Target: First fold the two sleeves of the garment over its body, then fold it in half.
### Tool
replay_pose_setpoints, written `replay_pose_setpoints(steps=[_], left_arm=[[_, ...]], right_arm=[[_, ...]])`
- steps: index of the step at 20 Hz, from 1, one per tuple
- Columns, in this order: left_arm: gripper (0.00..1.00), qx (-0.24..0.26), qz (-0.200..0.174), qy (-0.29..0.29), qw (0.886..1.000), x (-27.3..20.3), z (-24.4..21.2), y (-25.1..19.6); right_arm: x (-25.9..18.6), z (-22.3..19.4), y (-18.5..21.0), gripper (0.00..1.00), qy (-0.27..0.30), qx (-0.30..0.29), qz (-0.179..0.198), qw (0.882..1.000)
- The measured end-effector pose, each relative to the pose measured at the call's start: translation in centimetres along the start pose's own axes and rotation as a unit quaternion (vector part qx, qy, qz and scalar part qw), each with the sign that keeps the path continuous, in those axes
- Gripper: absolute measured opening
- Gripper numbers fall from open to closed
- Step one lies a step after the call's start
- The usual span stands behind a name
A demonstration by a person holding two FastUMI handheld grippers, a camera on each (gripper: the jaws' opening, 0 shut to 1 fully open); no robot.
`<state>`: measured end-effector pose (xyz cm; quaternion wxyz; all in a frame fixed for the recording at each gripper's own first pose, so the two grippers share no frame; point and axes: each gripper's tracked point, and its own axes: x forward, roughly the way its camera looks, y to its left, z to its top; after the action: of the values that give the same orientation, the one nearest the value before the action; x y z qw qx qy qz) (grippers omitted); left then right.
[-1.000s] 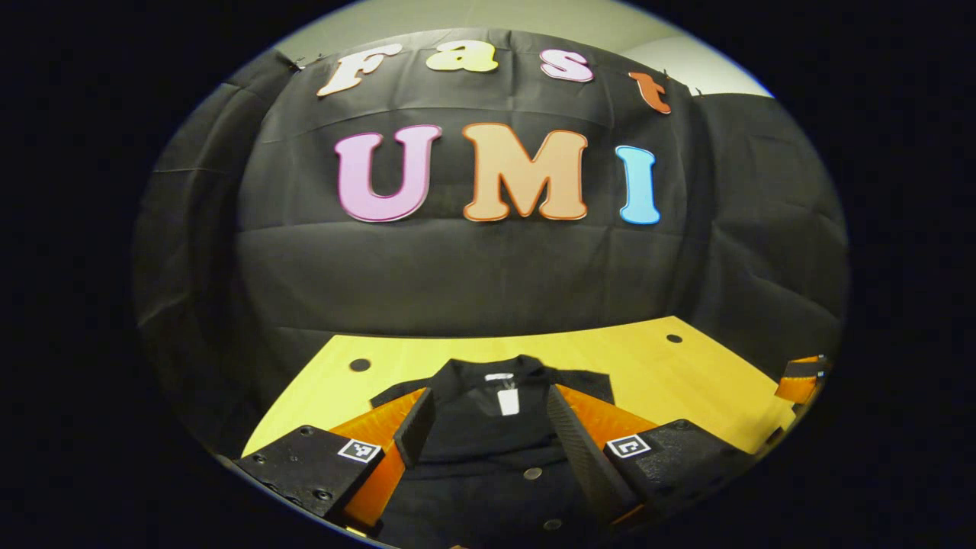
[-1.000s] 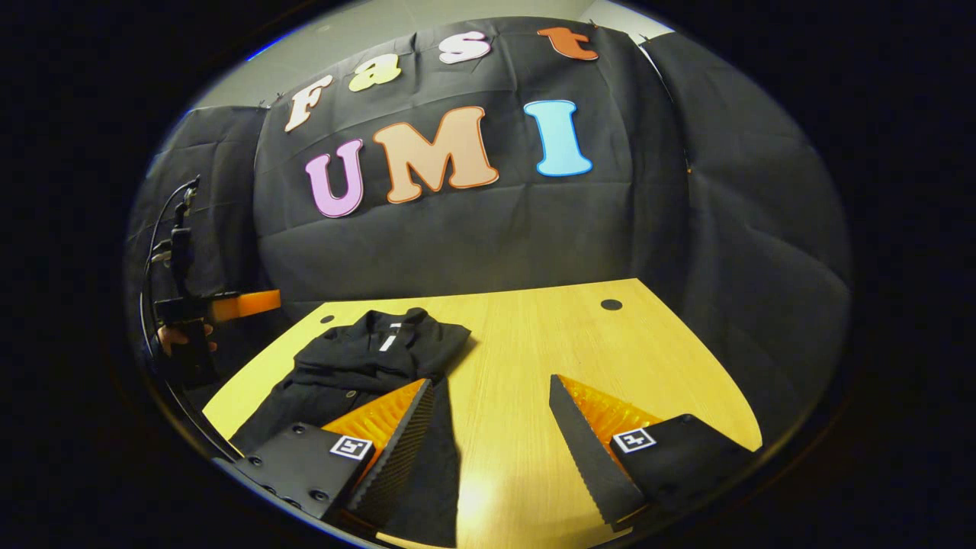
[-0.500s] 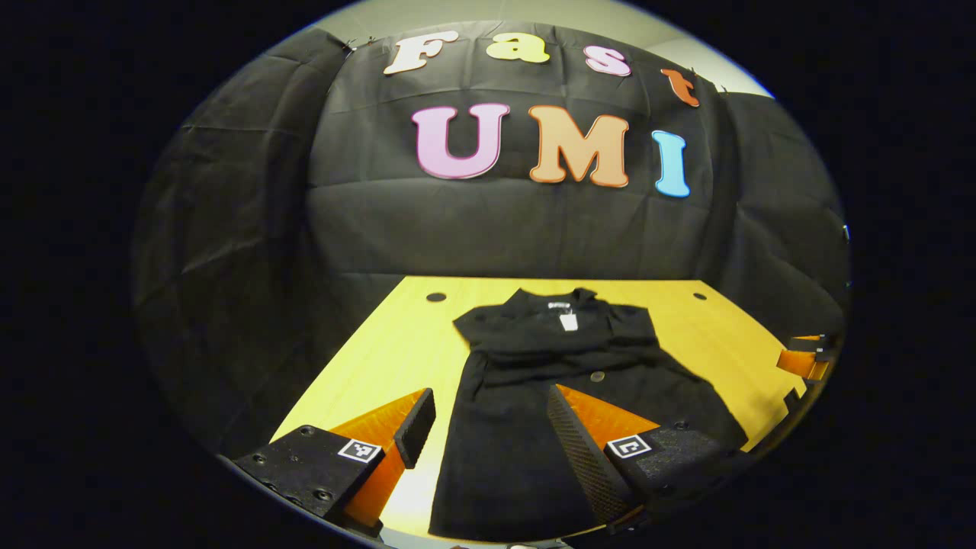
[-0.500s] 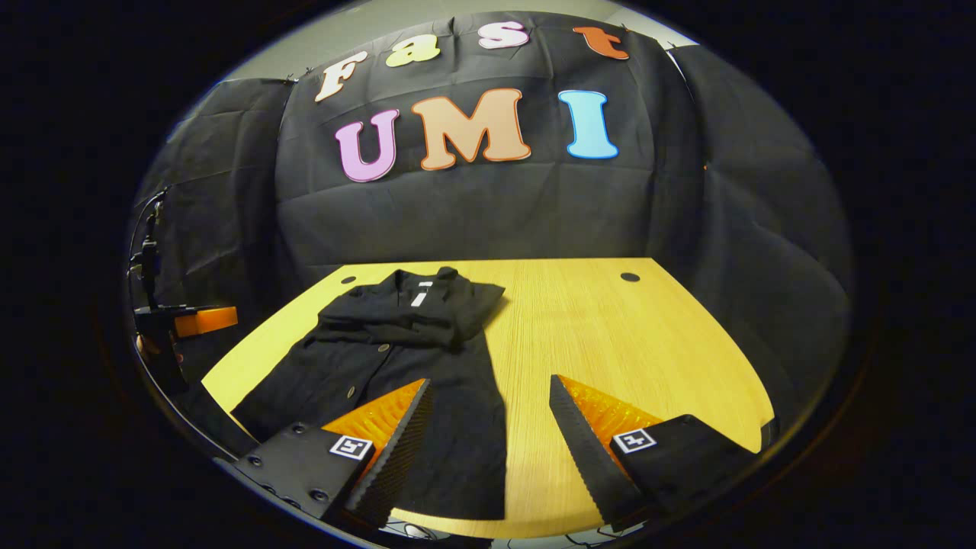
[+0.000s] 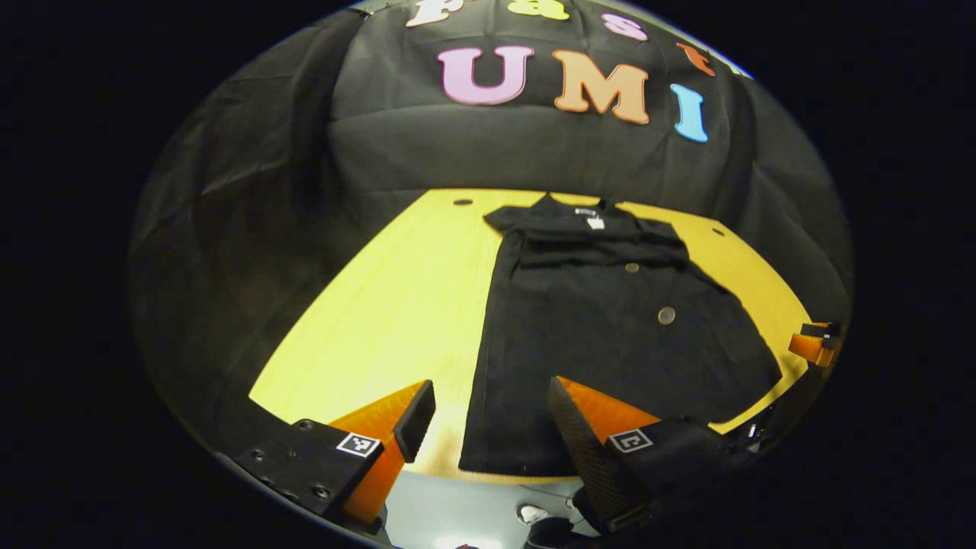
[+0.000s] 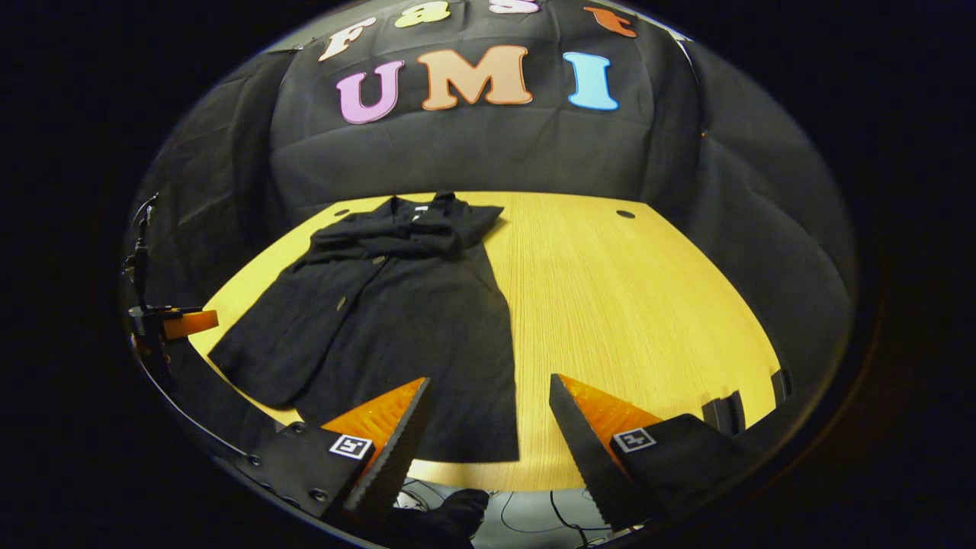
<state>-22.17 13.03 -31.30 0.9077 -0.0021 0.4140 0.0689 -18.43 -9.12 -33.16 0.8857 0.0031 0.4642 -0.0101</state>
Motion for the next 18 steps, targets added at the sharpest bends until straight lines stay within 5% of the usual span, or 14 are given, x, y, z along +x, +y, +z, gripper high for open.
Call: replay_pose_setpoints(steps=[5, 14, 16, 18], left_arm=[[0.94, -0.006, -0.002, 0.046, 0.999, 1.1, -3.8, -0.2], [0.94, 0.010, -0.011, 0.023, 1.000, 1.0, -3.6, -0.4], [0.81, 0.014, -0.024, 0.020, 0.999, 1.2, -3.7, -1.2], [0.47, 0.007, -0.038, 0.017, 0.999, 1.4, -3.6, -1.8]], right_arm=[[1.1, -3.2, -0.1, 0.99, 0.038, -0.011, -0.007, 0.999], [2.7, -4.6, 1.2, 0.95, 0.056, -0.005, 0.018, 0.998], [2.5, -4.6, 2.4, 0.62, 0.061, -0.015, 0.040, 0.997], [2.5, -4.5, 2.7, 0.29, 0.071, -0.021, 0.038, 0.997]])
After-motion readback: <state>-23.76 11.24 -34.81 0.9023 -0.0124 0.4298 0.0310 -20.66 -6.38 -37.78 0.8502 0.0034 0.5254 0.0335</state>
